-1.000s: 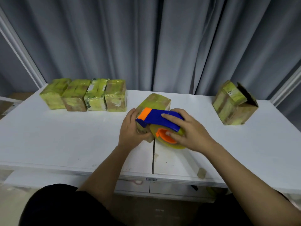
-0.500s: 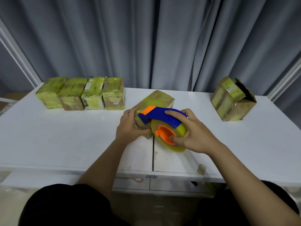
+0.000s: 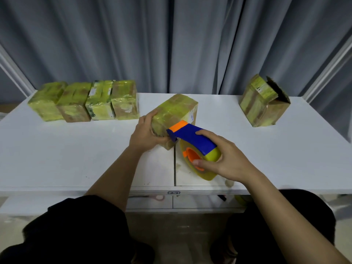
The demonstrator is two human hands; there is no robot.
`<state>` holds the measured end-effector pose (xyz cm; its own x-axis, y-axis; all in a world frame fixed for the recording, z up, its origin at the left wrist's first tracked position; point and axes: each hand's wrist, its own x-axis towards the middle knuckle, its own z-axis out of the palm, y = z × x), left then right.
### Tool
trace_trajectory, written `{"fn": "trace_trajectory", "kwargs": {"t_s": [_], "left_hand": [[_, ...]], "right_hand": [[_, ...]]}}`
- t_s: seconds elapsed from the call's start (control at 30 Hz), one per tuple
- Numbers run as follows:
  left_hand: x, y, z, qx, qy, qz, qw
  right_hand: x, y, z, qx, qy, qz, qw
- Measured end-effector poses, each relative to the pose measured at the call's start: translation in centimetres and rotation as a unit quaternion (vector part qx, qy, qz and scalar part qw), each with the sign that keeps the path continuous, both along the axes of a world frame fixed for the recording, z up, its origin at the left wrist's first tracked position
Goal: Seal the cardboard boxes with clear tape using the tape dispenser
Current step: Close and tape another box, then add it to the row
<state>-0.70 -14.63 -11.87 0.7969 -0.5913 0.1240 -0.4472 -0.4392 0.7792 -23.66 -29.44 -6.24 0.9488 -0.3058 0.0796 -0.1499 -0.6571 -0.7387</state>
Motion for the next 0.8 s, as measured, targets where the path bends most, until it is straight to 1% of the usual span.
{"fn": "trace_trajectory", "kwargs": {"t_s": [0.07, 0.17, 0.27, 0.33, 0.43, 0.53, 0.6, 0.7, 0.8], "left_hand": [[0.0, -0.1, 0.0, 0.028, -0.027, 0.014, 0.999], [0.2, -0.2, 0.2, 0.123, -0.152, 0.066, 0.979], [0.5, -0.1, 0.3, 0.152, -0.255, 0.062, 0.953], [0.7, -0.3, 0.5, 0.167, -0.288, 0.038, 0.942], [1.0, -0.5, 0.7, 0.185, -0.286, 0.013, 0.940], [1.6, -0.3, 0.9, 0.181, -0.294, -0.006, 0.939], [1.7, -0.2, 1.0, 0.170, -0.289, -0.016, 0.942], [1.5, 0.0, 0.7, 0.123, -0.269, -0.019, 0.955], [1.4, 0.1, 0.3, 0.122, -0.255, -0.021, 0.959]], "right_hand": [[0.6, 0.3, -0.2, 0.108, -0.023, 0.004, 0.994], [1.2, 0.4, -0.7, 0.222, -0.068, -0.011, 0.973], [1.2, 0.5, -1.4, 0.263, -0.027, -0.010, 0.964], [1.3, 0.8, -1.8, 0.280, 0.014, -0.022, 0.960], [2.1, 1.3, -2.3, 0.319, 0.058, -0.052, 0.945], [3.1, 2.0, -2.1, 0.358, 0.099, -0.044, 0.928], [3.7, 2.0, -1.8, 0.377, 0.108, -0.044, 0.919], [4.1, 1.9, -1.9, 0.420, 0.111, -0.066, 0.898], [4.2, 2.1, -2.2, 0.450, 0.115, -0.049, 0.884]]}}
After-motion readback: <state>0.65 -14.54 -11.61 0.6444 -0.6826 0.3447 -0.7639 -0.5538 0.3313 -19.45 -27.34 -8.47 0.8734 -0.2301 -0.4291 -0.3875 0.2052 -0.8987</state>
